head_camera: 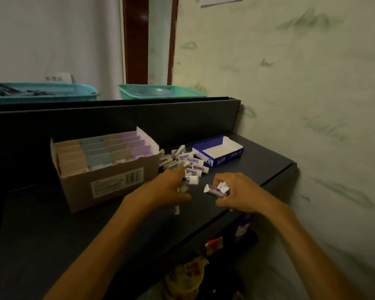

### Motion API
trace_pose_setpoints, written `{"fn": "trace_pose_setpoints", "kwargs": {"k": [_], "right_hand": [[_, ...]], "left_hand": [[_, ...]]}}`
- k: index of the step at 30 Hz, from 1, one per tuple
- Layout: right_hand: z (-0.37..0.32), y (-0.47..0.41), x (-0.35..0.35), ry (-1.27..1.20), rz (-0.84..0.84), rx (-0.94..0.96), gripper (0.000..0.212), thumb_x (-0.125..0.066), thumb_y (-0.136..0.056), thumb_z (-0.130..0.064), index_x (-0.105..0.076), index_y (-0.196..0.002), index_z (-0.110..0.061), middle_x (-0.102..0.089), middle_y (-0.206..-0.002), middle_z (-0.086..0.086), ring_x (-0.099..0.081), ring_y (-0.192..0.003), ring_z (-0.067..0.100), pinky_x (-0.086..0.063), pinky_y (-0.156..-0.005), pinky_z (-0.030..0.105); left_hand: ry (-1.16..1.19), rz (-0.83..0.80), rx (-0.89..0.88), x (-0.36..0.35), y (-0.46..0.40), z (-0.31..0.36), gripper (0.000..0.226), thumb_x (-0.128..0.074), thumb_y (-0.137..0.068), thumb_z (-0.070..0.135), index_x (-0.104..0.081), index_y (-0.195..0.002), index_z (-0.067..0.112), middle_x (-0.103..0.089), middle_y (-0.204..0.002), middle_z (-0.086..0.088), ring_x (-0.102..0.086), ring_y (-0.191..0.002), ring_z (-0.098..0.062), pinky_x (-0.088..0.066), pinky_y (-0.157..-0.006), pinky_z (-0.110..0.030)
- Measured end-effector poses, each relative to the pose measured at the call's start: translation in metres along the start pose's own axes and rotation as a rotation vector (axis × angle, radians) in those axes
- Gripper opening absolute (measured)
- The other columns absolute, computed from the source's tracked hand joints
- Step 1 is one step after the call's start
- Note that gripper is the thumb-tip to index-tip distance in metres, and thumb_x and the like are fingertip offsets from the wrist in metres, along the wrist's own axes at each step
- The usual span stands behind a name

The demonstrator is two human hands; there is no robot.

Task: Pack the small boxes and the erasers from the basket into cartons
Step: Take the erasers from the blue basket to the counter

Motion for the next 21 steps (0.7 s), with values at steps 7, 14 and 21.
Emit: {"fn": "trace_pose_setpoints", "kwargs": {"k": [7, 14, 21], "right_hand": [[0.048, -0.093, 0.022, -0.026, -0.004, 0.104, 0.029, -0.073, -0.078, -0.027, -0.051, -0.094, -0.036, -0.059, -0.107, -0.003, -0.060, -0.082, 0.009, -0.054, -0.065, 0.022], [0.060, -0.177, 0.035, 0.031, -0.002, 0.284, 0.031, -0.074, -0.076, -0.032, -0.050, -0.096, -0.034, -0.060, -0.110, -0.001, -0.058, -0.088, 0.014, -0.052, -0.072, 0.032], [0.054, -0.238, 0.027, 0.057, -0.164, 0.472, 0.040, -0.073, -0.078, -0.026, -0.050, -0.110, -0.032, -0.055, -0.103, -0.006, -0.055, -0.080, 0.007, -0.049, -0.064, 0.027]], "left_hand": [[-0.063, 0.103, 0.131, 0.007, -0.095, -0.006, 0.064, -0.066, -0.083, 0.035, -0.030, -0.135, 0.022, -0.052, -0.110, 0.002, -0.049, -0.088, -0.008, -0.042, -0.075, -0.023], [-0.133, 0.144, 0.340, 0.014, -0.136, -0.023, 0.062, -0.067, -0.081, 0.034, -0.032, -0.130, 0.021, -0.051, -0.121, -0.003, -0.055, -0.102, -0.017, -0.051, -0.081, -0.028], [-0.247, 0.206, 0.554, 0.015, -0.149, -0.030, 0.061, -0.067, -0.079, 0.038, -0.036, -0.129, 0.022, -0.048, -0.123, -0.004, -0.051, -0.105, -0.021, -0.049, -0.087, -0.034]]}}
Point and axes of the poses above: each hand's wrist, its own y-axis away from the middle knuckle, its own x-axis out of the back of the hand, z = x × y, the point moved 1 cm from there along -y, towards the middle knuckle
